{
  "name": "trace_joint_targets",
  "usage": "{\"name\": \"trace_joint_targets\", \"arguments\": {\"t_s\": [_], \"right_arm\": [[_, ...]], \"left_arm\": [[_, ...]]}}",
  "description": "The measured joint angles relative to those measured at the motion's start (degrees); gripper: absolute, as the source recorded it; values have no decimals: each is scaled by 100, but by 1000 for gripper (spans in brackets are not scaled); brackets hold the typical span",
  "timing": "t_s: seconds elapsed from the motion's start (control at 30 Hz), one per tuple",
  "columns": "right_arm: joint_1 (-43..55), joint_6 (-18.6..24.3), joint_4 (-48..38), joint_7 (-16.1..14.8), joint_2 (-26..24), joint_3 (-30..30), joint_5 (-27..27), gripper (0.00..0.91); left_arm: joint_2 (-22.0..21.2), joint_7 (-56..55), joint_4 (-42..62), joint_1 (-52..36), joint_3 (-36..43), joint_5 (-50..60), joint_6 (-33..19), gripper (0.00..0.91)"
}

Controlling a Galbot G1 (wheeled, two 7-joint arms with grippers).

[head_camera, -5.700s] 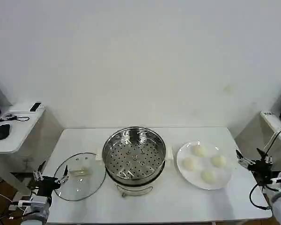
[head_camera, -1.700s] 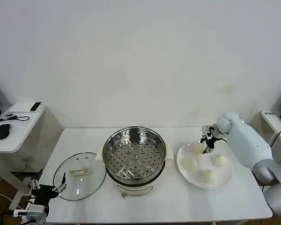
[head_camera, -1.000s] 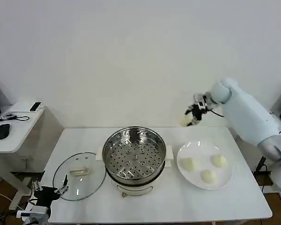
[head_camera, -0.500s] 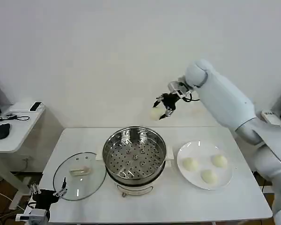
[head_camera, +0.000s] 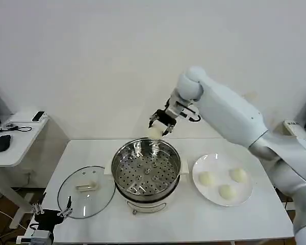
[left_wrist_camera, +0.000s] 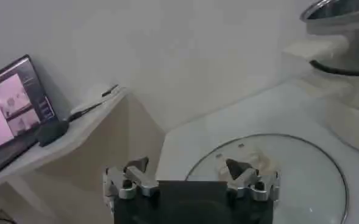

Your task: Take steamed baozi put them in steamer then cover it.

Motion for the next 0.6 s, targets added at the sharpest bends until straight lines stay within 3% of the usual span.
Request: {"name": "trace_joint_targets", "arguments": {"t_s": [0.33,0.6], "right_arm": [[-193,217,100,74,188,-132,-682,665],[-409,254,-40,156,357,-156,-940,665]], "left_arm": [[-3,-37,-50,140,26,10,13,907],[-75,-23,-140,235,-44,-5,60,907]]}}
